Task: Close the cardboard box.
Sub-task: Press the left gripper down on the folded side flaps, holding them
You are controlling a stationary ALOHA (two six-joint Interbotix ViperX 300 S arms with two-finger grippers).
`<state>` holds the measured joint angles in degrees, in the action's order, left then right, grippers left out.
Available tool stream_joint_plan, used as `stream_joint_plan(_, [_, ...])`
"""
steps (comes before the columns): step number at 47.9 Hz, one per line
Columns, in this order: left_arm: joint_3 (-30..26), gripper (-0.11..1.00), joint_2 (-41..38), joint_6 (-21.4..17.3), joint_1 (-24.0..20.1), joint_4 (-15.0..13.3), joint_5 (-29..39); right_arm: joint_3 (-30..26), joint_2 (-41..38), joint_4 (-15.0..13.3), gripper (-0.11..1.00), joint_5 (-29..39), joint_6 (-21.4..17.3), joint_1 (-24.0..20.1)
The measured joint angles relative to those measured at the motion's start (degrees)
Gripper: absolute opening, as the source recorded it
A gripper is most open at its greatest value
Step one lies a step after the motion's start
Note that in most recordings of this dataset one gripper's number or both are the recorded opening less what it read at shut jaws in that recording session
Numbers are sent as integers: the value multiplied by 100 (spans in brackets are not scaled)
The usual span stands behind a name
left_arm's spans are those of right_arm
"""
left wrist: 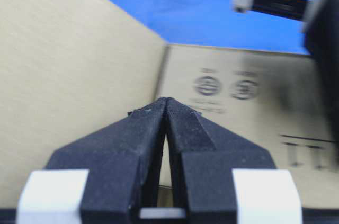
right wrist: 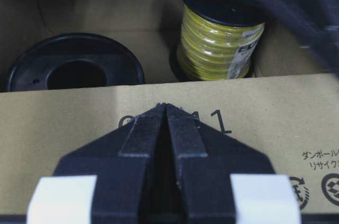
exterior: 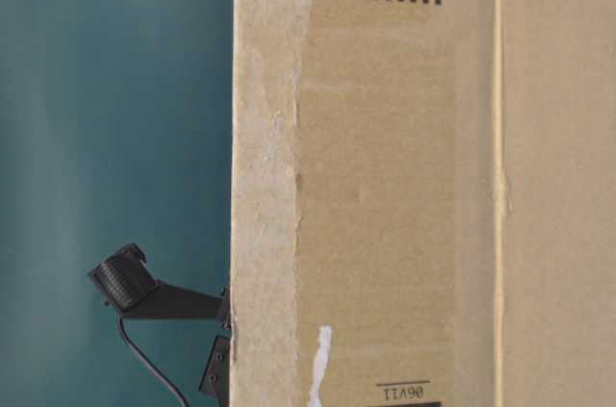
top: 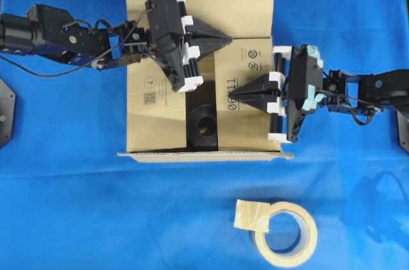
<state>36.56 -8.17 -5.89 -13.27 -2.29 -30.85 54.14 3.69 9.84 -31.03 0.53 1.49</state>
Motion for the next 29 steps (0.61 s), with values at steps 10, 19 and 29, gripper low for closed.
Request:
stream_joint_plan(10, [0, 0, -97, -44, -211, 0, 9, 0, 0, 0, 0, 0, 0, 9])
stream_joint_plan(19, [-35, 0, -316, -62, -114, -9, -35, 0, 0, 0, 0, 0, 0, 0])
stream_joint_plan(29, [-62, 0, -387, -70, 26, 9, -123, 0, 0, 0, 0, 0, 0, 0])
